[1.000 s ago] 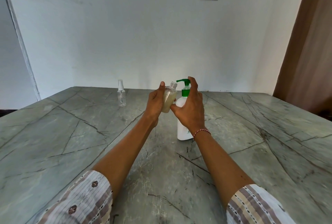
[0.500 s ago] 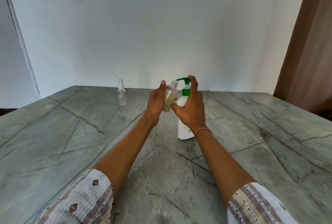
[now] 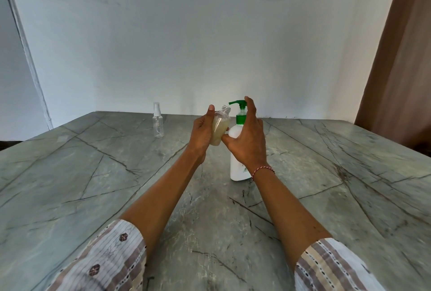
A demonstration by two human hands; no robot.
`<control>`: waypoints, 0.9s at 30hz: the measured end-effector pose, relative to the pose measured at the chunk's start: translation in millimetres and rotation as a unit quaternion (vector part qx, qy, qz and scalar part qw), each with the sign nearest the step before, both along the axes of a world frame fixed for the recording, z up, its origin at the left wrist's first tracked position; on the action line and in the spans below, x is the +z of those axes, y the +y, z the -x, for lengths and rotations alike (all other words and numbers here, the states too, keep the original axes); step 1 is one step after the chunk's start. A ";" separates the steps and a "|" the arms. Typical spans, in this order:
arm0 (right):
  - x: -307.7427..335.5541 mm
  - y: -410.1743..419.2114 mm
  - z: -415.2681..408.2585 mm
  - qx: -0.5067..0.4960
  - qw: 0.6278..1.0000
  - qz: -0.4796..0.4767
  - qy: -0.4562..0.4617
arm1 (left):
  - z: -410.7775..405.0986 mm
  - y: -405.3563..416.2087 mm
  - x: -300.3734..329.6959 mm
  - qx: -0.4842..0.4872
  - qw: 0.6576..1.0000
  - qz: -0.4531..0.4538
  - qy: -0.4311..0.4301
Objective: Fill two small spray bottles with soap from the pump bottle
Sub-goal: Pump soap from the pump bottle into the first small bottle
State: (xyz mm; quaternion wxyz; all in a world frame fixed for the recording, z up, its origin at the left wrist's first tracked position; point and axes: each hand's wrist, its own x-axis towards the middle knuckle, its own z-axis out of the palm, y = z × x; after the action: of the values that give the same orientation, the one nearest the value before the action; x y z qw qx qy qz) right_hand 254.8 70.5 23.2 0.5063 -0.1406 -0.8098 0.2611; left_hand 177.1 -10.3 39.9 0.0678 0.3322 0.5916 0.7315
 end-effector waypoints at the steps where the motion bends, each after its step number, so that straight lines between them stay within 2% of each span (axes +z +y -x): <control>1: 0.4 0.0 -0.3 -0.002 1.000 -0.002 -0.002 | -0.4 0.1 0.0 -0.002 1.000 0.000 0.001; 27: 2.1 -0.7 -2.6 0.006 1.000 -0.003 -0.009 | -0.6 0.2 -1.0 -0.004 1.000 -0.001 0.011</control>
State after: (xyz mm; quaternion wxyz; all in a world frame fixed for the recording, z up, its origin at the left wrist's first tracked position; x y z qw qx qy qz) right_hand 257.4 69.9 25.3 0.4981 -0.1360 -0.8158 0.2605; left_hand 177.7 -10.0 39.0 0.0638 0.3431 0.5900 0.7281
